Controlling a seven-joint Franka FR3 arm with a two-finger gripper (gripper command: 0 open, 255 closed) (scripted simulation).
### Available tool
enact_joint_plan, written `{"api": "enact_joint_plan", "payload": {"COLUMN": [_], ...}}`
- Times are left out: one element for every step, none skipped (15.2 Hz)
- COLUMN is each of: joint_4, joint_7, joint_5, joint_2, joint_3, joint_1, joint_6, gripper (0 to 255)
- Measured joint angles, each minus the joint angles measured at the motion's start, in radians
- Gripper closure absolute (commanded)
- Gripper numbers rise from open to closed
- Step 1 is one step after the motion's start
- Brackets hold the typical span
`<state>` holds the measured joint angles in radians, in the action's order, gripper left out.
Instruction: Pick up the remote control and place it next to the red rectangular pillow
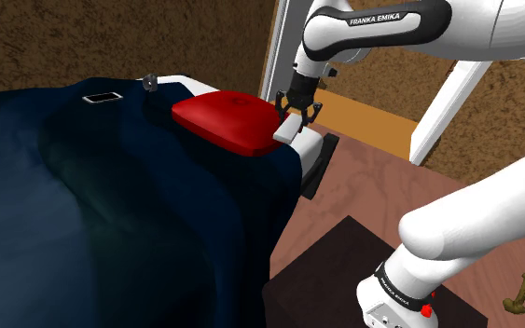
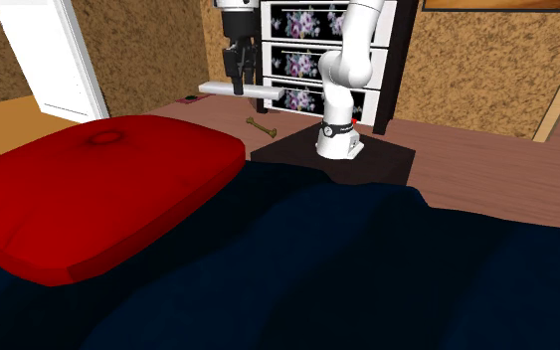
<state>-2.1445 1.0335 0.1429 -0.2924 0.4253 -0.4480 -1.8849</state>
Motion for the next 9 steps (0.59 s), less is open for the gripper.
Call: {"api": "enact_joint_plan", "payload": {"joint_4": [-0.011,-0.023,-0.035,-0.048,-0.058,-0.068,-0.078,-0.089,-0.095], "joint_7": [-0.001,0.002,0.001,-0.001,0.000,-0.003,0.000,0.001,0.002], "joint_5": [0.000,0.000,0.000,0.001,0.001,0.001,0.000,-0.001,-0.002], "joint_2": [0.002,0.005,0.007,0.007,0.011,0.013,0.018,0.023,0.029], "joint_3": [0.001,0.004,0.005,0.005,0.007,0.006,0.010,0.011,0.013], "joint_1": [0.000,0.001,0.001,0.001,0.002,0.001,0.002,0.001,0.001], "joint_6": [-0.013,-0.028,-0.041,-0.055,-0.068,-0.080,-0.095,-0.111,-0.123], "gripper": [255,255,255,255,255,255,255,255,255]}}
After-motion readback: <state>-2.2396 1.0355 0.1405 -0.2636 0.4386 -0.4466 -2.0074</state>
